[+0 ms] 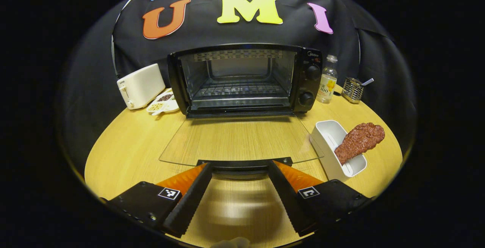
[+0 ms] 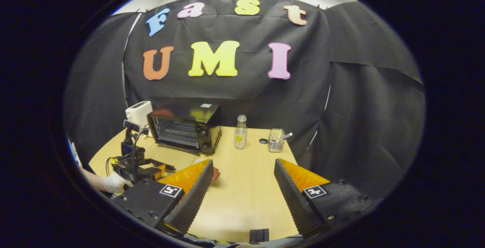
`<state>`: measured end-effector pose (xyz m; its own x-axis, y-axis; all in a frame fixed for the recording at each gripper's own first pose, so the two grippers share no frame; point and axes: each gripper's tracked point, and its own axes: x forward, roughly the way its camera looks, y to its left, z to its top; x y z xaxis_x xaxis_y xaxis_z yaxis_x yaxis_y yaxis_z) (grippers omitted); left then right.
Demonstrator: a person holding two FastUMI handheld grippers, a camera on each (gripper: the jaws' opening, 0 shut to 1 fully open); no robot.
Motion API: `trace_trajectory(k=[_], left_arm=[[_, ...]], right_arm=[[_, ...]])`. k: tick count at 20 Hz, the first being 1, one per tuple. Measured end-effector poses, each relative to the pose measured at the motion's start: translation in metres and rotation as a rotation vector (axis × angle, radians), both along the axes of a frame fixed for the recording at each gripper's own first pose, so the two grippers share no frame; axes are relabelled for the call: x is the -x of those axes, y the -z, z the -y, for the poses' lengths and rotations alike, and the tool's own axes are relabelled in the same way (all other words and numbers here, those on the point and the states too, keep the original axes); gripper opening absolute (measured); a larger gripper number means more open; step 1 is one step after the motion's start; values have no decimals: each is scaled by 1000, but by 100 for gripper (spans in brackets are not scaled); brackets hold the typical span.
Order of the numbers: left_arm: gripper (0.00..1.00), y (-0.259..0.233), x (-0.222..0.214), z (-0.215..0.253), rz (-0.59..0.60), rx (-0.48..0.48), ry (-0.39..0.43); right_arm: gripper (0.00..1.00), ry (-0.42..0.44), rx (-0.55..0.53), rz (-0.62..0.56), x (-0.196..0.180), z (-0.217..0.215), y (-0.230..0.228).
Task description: Open the electric oven with the left hand, put the food in, and close the electric oven.
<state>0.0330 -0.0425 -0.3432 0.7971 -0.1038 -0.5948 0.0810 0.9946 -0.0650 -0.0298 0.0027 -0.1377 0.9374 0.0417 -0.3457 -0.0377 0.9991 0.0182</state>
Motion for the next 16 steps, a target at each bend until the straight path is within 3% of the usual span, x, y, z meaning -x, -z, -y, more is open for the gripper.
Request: trace_trajectory(k=[7,9,10,15,16], left_arm=[[97,-77,23,-31,113,-35,-44],[96,-103,29,-37,139,-37,-61],[97,-116,31,-40,153,-47,-70],[96,-162,52,-43,179,-101,-113],[97,-168,58,-41,173,-104,-124]], right_arm=[[100,-153,-210,-229,-61,-31,92],[88,-181,-257,-290,-83,-37,117],[90,-193,-288,-327,-89,-38,128],[77,-274,-554,-520,-122,-68,170],[65,-283,-587,-546,-130,-72,176]])
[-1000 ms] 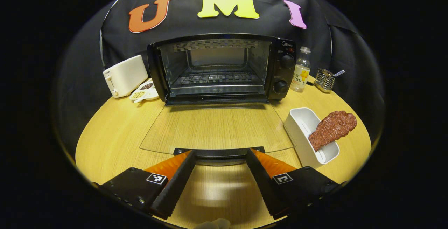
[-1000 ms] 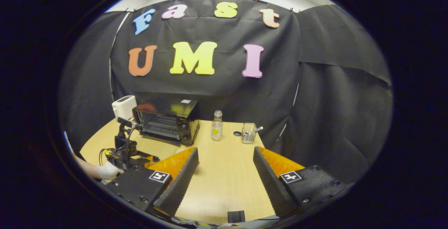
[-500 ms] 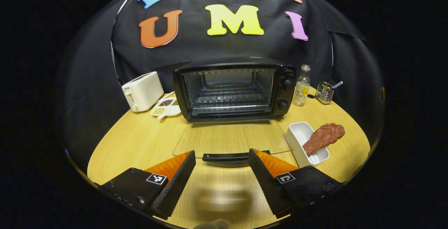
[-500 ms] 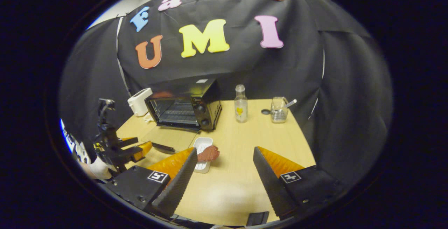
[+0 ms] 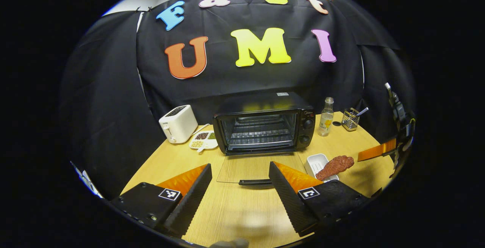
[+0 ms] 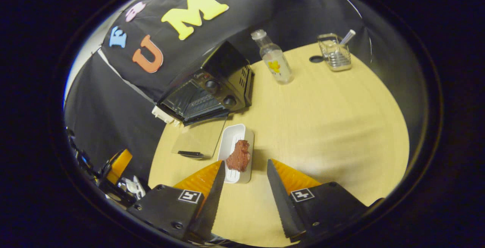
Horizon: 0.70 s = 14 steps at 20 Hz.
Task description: Open the electric oven with the left hand, put the food in, and close the electric oven.
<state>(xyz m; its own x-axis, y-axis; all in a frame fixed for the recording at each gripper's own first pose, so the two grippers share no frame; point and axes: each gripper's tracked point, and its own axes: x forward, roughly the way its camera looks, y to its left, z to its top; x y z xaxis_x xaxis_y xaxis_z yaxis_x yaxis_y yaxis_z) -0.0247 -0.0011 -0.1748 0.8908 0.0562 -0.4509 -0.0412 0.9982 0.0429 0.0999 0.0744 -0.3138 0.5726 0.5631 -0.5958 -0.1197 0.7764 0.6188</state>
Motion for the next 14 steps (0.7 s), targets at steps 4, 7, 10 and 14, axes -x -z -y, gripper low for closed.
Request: trace_trajectory(k=[4,7,10,14], left_arm=[[96,-27,23,4,14,2,-67],[96,-35,33,3,11,-13,-111],[96,-38,37,3,3,-9,-137],[97,-35,38,-2,0,-4,-151]], right_arm=[[45,-51,-141,-124,-22,-22,16],[35,-95,-163,-166,-32,-29,22],[23,-100,-163,-214,-39,-34,27],[17,-127,-147,-236,-35,-31,24]])
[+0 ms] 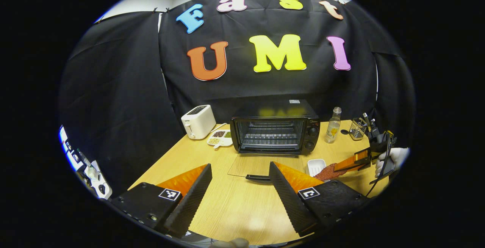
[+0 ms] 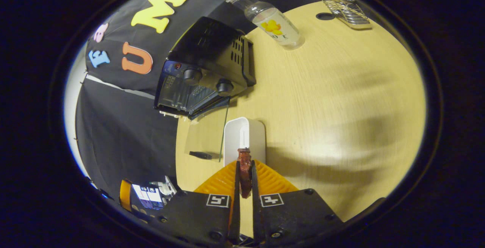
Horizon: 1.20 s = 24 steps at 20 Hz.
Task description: Open the electric oven with the left hand, put the food in, and close the electric oven.
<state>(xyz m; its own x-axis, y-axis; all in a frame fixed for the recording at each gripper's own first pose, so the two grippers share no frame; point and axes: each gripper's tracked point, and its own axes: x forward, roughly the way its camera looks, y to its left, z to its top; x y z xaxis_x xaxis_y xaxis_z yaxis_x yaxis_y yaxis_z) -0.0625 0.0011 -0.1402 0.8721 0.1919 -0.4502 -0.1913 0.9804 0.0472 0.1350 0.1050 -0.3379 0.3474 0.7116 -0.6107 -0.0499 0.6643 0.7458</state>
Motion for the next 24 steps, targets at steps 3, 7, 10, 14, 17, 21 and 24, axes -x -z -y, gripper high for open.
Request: trace_trajectory(k=[3,7,10,14,17,21,24], left_arm=[[96,3,-4,-8,9,20,8],[97,4,-1,-21,24,47,55],[97,9,0,-39,23,44,93],[97,10,6,-61,18,44,142],[97,11,11,-73,8,55,179],[97,14,16,-92,-9,59,189],[97,13,15,-107,-1,57,172]], right_arm=[[14,14,13,16,-2,0,-7],[13,86,2,87,-2,-4,-44],[13,176,-57,140,-2,-25,-80],[13,309,-155,189,-13,-71,-106],[13,430,-251,195,-34,-106,-113],[13,574,-343,253,-70,-150,-112],[13,678,-395,281,-97,-171,-108]])
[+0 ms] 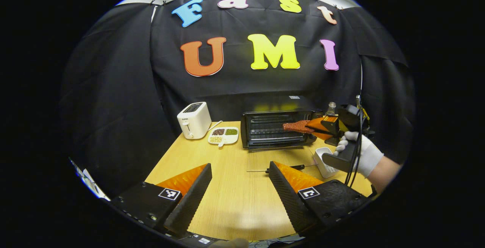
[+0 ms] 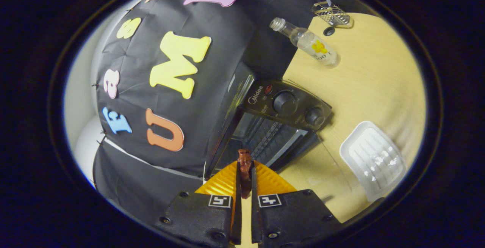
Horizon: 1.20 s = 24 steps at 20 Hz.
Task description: Open the electric oven with the left hand, put the food in, and close the electric oven.
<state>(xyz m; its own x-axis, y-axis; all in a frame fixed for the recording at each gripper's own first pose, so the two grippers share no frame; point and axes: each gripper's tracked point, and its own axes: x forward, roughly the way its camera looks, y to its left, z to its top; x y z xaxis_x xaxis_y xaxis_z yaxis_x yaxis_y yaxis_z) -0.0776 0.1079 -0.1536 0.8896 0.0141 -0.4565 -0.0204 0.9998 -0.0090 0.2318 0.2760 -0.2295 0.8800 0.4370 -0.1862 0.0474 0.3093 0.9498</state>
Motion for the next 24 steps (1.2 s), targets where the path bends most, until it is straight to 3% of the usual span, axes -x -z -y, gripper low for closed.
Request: trace_trajectory(k=[5,9,15,22,23,24], left_arm=[[97,7,-6,-14,16,19,-32],[97,19,-8,-27,7,-3,-42],[97,35,-16,-39,-25,17,-57],[96,38,-23,-34,-31,33,-39],[97,39,-24,-33,-33,34,-35],[97,40,-25,-32,-35,33,-34]], right_arm=[[13,121,-43,-1,-49,-23,27],[13,202,29,19,-82,-26,42],[13,213,138,11,-117,-45,56],[20,185,334,5,-118,-46,73],[34,182,360,8,-117,-46,76],[35,174,383,29,-117,-44,74]])
